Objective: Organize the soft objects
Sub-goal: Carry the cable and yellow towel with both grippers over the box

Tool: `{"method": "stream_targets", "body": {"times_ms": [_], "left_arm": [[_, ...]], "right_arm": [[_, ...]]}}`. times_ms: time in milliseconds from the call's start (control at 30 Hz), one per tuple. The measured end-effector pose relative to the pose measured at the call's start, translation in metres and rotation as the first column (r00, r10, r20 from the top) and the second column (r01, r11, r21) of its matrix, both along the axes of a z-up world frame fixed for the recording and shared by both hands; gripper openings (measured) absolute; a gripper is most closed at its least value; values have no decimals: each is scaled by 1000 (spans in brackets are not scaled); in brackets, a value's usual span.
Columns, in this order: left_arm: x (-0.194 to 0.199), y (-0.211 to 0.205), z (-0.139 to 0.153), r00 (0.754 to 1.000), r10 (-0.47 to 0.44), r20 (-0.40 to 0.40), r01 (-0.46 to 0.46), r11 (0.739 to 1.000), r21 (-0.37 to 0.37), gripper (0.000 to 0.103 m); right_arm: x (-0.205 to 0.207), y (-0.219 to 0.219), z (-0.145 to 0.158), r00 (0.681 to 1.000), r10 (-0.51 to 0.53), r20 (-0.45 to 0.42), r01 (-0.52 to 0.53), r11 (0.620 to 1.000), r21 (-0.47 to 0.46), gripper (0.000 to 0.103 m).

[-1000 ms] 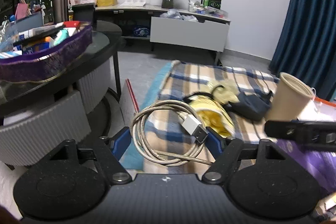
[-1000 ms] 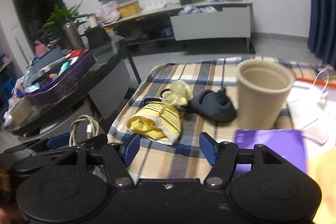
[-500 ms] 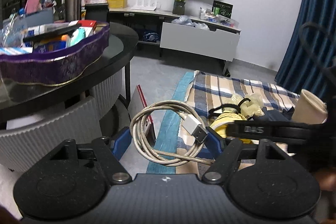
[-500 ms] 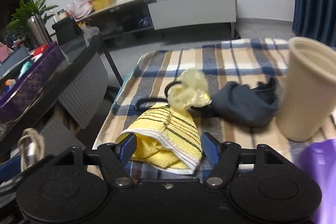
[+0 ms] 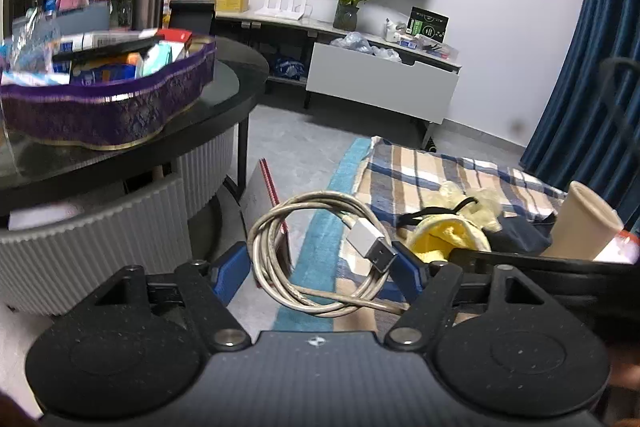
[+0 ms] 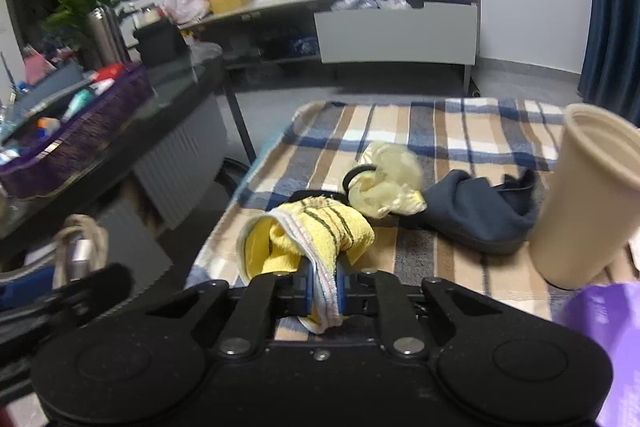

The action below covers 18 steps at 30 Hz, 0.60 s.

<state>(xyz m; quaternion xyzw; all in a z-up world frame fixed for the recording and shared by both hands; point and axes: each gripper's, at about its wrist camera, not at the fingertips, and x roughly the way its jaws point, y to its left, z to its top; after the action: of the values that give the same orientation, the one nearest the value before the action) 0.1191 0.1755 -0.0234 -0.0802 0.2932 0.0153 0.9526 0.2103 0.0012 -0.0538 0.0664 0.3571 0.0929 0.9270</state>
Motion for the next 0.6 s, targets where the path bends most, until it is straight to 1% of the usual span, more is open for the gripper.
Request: {"method": "stream_targets", "body": {"times_ms": [33, 100, 133, 200, 300, 433, 600], "left_arm": [[-1, 0, 1, 1000, 0, -4, 0, 1000, -12, 76], [-3, 1, 3, 1000, -5, -9, 5, 998, -65, 76], [-5, -1, 5, 1000, -9, -8, 8, 998, -69, 76], [-9, -8, 10, 1000, -14, 4, 15, 999, -40, 76], [-15, -19, 20, 999, -28, 25, 28, 999, -30, 76], [-27, -36, 32, 997, -57, 45, 58, 998, -28, 76], [-42, -56, 42, 996, -75, 57, 76, 997, -2, 76]], "right_arm": [[-6, -3, 4, 1000, 6, 5, -6, 1000, 14, 13], [-21, -10, 15, 999, 10, 30, -11, 1000, 17, 13], [-30, -13, 21, 999, 17, 51, -17, 1000, 15, 13], [-45, -19, 33, 995, 37, 88, -37, 999, 4, 13], [-68, -29, 51, 988, 47, 149, -41, 998, -39, 13], [-89, -48, 64, 983, 27, 183, -18, 999, -49, 13], [-113, -70, 73, 977, 11, 213, -1, 999, -44, 13]]}}
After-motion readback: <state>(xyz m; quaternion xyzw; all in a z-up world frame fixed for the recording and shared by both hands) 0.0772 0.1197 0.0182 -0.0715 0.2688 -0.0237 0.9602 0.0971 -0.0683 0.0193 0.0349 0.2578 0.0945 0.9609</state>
